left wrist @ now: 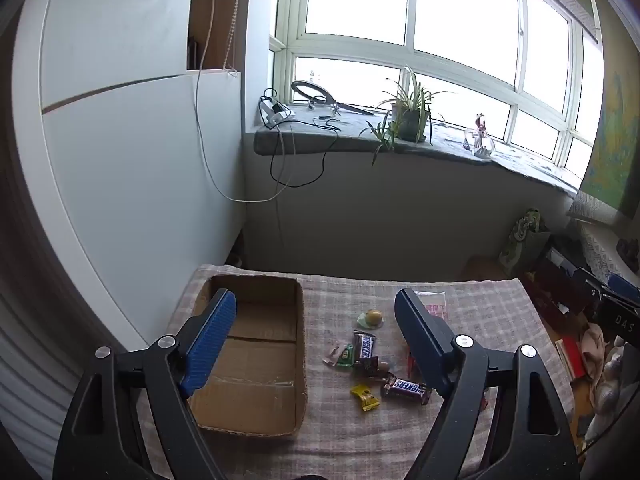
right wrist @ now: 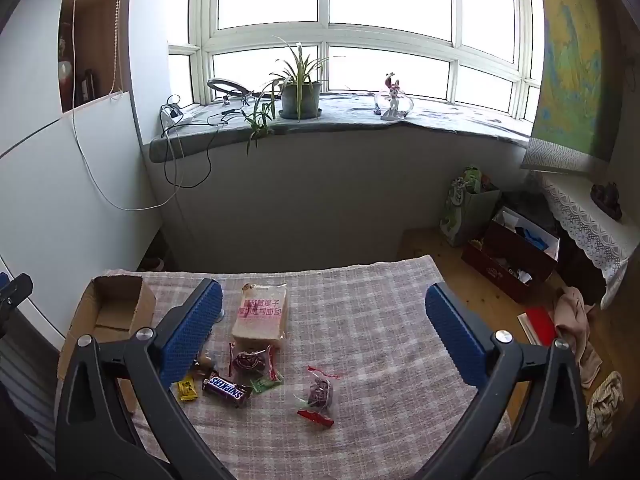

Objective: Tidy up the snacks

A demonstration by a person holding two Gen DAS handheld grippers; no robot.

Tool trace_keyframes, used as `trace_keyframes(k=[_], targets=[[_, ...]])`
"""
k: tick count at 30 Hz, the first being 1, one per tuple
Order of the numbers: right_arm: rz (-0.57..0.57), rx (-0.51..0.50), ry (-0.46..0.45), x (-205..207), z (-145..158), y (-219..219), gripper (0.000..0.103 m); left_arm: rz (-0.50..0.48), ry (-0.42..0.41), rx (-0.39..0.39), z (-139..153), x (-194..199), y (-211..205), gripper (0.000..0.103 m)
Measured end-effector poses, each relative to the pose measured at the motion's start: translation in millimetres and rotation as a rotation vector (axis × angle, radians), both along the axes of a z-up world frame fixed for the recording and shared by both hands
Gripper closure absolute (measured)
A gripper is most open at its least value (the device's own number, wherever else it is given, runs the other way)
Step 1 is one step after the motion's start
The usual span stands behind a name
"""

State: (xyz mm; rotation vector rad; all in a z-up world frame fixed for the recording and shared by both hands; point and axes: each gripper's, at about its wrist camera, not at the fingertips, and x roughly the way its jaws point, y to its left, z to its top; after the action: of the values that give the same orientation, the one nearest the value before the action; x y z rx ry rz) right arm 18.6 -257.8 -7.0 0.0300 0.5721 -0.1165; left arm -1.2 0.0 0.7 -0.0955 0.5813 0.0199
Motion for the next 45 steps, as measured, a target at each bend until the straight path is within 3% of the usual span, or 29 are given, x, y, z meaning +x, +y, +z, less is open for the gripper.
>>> trace_keyframes(k=[13, 45], targets=[[0.004, -0.001, 0.02, -4.3, -11.9, 6.8, 0.0, -0.008, 0.02, 0.026, -3.8, -0.8, -3.6, 0.021], [0.001, 0.012, 0.022, -2.8, -2.0, 1.5, 0.0, -0.008, 0.004, 0.017, 0.5, -5.1, -4.7, 0.021]])
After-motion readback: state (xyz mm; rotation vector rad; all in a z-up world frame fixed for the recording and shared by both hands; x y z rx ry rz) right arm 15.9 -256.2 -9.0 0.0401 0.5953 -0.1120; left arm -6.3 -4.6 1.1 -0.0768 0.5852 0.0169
